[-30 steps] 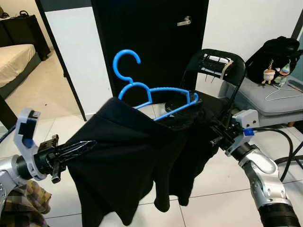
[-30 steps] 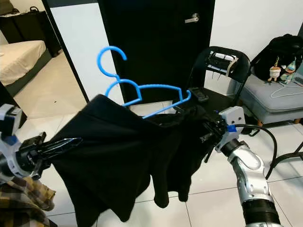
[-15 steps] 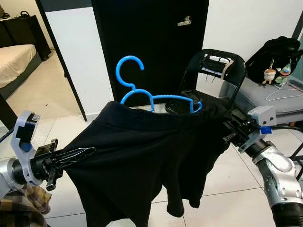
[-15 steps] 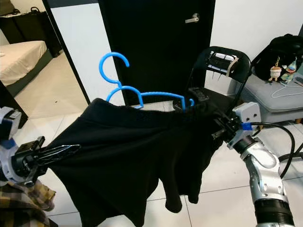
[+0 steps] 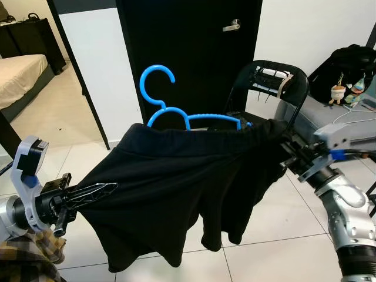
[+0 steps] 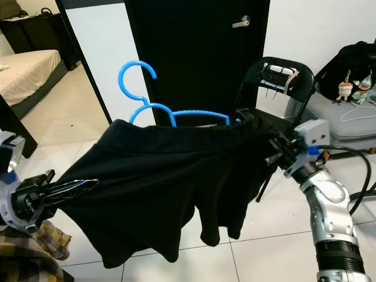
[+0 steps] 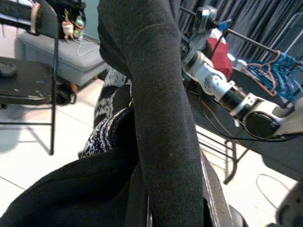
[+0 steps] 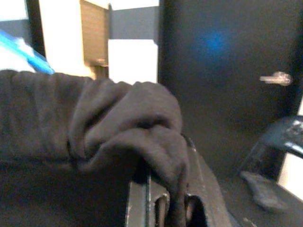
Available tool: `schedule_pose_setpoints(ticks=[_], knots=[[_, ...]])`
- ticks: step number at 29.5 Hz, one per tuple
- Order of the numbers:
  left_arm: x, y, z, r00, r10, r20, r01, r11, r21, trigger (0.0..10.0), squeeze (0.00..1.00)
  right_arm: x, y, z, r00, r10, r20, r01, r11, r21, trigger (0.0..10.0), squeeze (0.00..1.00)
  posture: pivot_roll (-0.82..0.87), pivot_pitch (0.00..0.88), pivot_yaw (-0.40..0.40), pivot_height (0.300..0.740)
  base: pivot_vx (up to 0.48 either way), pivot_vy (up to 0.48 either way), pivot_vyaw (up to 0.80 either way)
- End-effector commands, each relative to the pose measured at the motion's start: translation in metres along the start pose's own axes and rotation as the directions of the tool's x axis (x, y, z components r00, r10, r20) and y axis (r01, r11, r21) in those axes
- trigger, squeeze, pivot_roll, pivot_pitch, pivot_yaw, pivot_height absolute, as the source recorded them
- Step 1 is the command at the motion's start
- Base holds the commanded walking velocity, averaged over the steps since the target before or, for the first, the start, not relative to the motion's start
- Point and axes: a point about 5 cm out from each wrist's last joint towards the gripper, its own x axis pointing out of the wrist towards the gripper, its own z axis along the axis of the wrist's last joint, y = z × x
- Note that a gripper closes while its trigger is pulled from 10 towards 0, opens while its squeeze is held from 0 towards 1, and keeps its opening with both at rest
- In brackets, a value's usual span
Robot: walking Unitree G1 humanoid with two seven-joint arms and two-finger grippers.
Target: Hang hanger
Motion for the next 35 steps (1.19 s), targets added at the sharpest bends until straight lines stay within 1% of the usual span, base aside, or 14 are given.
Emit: schedule_pose_setpoints(ticks=[1,5,7,8,9,10,11,12,14,21,22,29,32,35], knots=[[-0.003,-0.005,0.002,0.999,-0.028,-0.039,0.028,1.0,-0.013,10.0,0.0,0.002,-0.001,0.022,0.993,0.044,0.114,-0.051,0.996,0.067,0.0,0.0,0.0,0.0,0.074,0.74,0.0,0.0,0.0],[0.0,-0.007,0.0,0.996,-0.066,-0.053,0.064,0.997,-0.034,10.0,0.0,-0.002,0.016,0.047,0.929,0.275,0.248,-0.318,0.935,0.155,0.0,0.0,0.0,0.0,0.072,0.74,0.0,0.0,0.0],[0.0,-0.007,0.0,0.996,-0.066,-0.053,0.064,0.997,-0.034,10.0,0.0,-0.002,0.016,0.047,0.929,0.275,0.248,-0.318,0.935,0.155,0.0,0.0,0.0,0.0,0.072,0.74,0.0,0.0,0.0],[0.0,-0.007,0.0,0.996,-0.074,-0.056,0.072,0.997,-0.037,10.0,0.0,-0.005,0.023,0.052,0.896,0.355,0.267,-0.405,0.899,0.167,0.0,0.0,0.0,0.0,0.069,0.74,0.0,0.0,0.0],[0.0,-0.007,0.0,0.996,-0.074,-0.056,0.072,0.997,-0.037,10.0,0.0,-0.005,0.023,0.052,0.896,0.355,0.267,-0.405,0.899,0.167,0.0,0.0,0.0,0.0,0.069,0.74,0.0,0.0,0.0],[0.001,-0.008,0.0,0.995,-0.083,-0.062,0.081,0.996,-0.04,10.0,0.0,-0.01,0.028,0.056,0.857,0.433,0.279,-0.49,0.853,0.18,0.0,0.0,0.0,0.0,0.067,0.74,0.0,0.0,0.0],[0.001,-0.008,0.0,0.995,-0.083,-0.062,0.081,0.996,-0.04,10.0,0.0,-0.01,0.028,0.056,0.857,0.433,0.279,-0.49,0.853,0.18,0.0,0.0,0.0,0.0,0.067,0.74,0.0,0.0,0.0],[0.0,-0.008,0.001,0.993,-0.093,-0.074,0.09,0.995,-0.043,10.0,0.0,-0.015,0.032,0.058,0.819,0.506,0.271,-0.561,0.805,0.193,0.0,0.0,0.0,0.0,0.065,0.74,0.0,0.0,0.0],[-0.002,-0.009,0.002,0.99,-0.107,-0.09,0.103,0.994,-0.048,10.0,0.0,-0.02,0.034,0.059,0.779,0.578,0.243,-0.624,0.753,0.21,0.0,0.0,0.0,0.0,0.063,0.74,0.0,0.0,0.0],[-0.006,-0.009,0.006,0.988,-0.11,-0.107,0.106,0.994,-0.041,10.0,0.0,-0.027,0.029,0.059,0.768,0.605,0.21,-0.64,0.736,0.222,0.0,0.0,0.01,0.0,0.057,0.74,0.0,0.0,0.0],[-0.013,-0.009,0.015,0.987,-0.097,-0.125,0.097,0.995,-0.012,10.0,0.0,-0.043,0.021,0.063,0.779,0.598,0.187,-0.626,0.743,0.237,0.0,0.0,0.01,0.0,0.057,0.74,0.0,0.0,0.0],[-0.018,-0.013,0.025,0.982,-0.122,-0.147,0.124,0.992,0.006,10.0,0.0,-0.062,0.013,0.069,0.814,0.55,0.188,-0.581,0.775,0.247,0.0,0.0,0.0,0.0,0.065,0.74,0.0,0.0,0.0],[-0.012,-0.018,0.023,0.967,-0.183,-0.18,0.184,0.983,-0.014,10.0,0.0,-0.065,0.014,0.071,0.817,0.545,0.19,-0.577,0.779,0.247,0.0,0.0,0.0,0.0,0.073,0.74,0.0,0.0,0.0],[-0.001,-0.018,0.015,0.956,-0.221,-0.194,0.219,0.975,-0.033,10.0,0.0,-0.057,0.02,0.079,0.781,0.584,0.22,-0.624,0.747,0.231,0.0,0.0,-0.01,0.0,0.076,0.74,0.0,0.0,0.0]])
